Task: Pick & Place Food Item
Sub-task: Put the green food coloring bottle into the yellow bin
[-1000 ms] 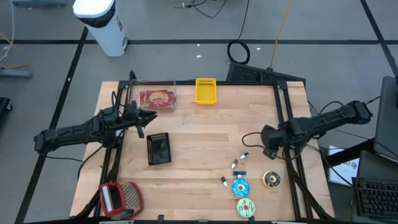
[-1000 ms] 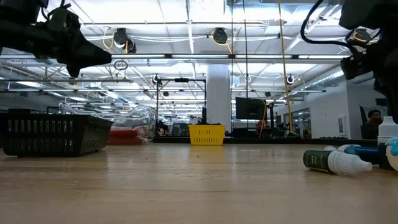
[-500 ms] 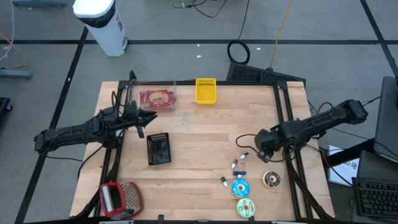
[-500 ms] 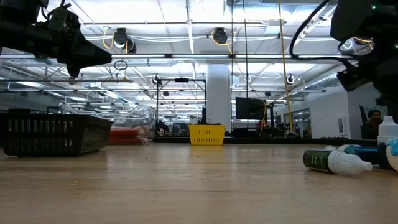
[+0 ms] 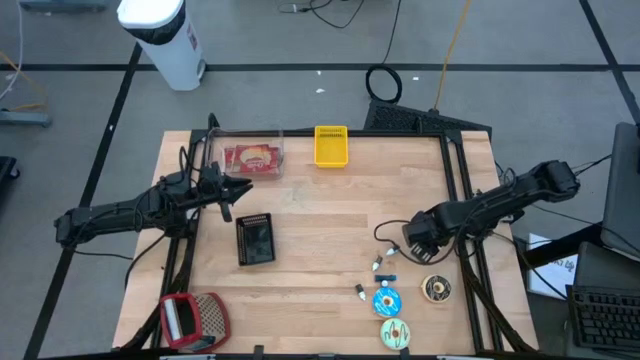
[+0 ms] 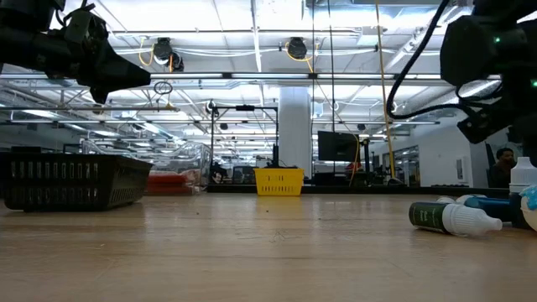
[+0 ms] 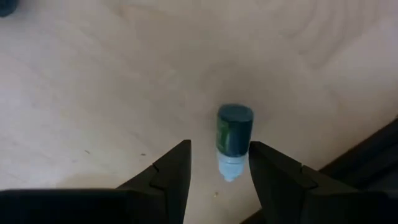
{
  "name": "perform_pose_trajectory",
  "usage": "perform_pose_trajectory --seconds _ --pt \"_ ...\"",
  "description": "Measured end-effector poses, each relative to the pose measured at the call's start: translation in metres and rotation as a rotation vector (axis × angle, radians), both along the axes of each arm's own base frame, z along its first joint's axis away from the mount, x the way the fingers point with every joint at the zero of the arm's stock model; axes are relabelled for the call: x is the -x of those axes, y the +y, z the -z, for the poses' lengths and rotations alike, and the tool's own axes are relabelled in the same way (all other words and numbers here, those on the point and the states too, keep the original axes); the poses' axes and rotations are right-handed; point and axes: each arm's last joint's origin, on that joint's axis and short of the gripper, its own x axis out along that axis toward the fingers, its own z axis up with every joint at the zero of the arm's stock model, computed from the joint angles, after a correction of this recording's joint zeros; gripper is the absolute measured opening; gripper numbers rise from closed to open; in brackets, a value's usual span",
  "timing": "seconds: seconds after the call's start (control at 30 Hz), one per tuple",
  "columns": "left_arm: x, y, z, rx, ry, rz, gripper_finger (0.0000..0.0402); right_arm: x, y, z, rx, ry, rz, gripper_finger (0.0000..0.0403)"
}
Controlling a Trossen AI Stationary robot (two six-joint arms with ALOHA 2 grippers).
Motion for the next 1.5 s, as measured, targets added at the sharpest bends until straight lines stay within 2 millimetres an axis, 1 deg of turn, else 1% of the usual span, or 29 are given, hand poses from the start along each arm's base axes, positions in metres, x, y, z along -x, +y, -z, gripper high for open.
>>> perform_pose_trajectory --seconds 0.13,0.37,0.47,0.73,0.87,0.97,1.07,1.2,1.33,1.5 --pt "0.0 0.0 0.0 0.0 0.0 0.0 0.0079 -0.002 0.0 0.005 0.034 0.024 -0.001 0.0153" --pt "0.0 0.0 0.0 -0.001 0.0 0.0 0.0079 -0.009 0.001 0.012 0.023 0.017 -0.012 0.015" --pt "0.0 0.0 0.0 -0.002 0.0 0.0 0.0079 -0.011 0.002 0.012 0.011 -0.007 -0.029 0.0135" --pt "0.0 0.0 0.0 -0.003 0.001 0.001 0.0079 -0.013 0.002 0.013 0.007 -0.023 -0.058 0.0069" --pt "0.0 0.0 0.0 -0.003 0.001 0.001 0.0079 -0.015 0.003 0.013 0.0 -0.048 -0.074 0.006" --pt "0.0 0.0 0.0 -0.003 0.001 0.001 0.0079 -0.021 0.004 0.013 -0.015 -0.113 -0.104 0.007" --pt "0.0 0.0 0.0 -0.003 0.001 0.001 0.0079 -0.031 0.007 0.012 -0.038 -0.218 -0.145 0.0079" --pt "0.0 0.0 0.0 -0.003 0.001 0.001 0.0079 -0.043 0.007 0.01 -0.059 -0.357 -0.185 0.0074" --pt "0.0 0.0 0.0 -0.003 0.001 0.001 0.0079 -0.053 0.004 0.002 -0.064 -0.499 -0.218 0.0063" --pt "0.0 0.0 0.0 -0.003 0.001 0.001 0.0079 -0.064 -0.002 -0.007 -0.053 -0.667 -0.275 0.0066"
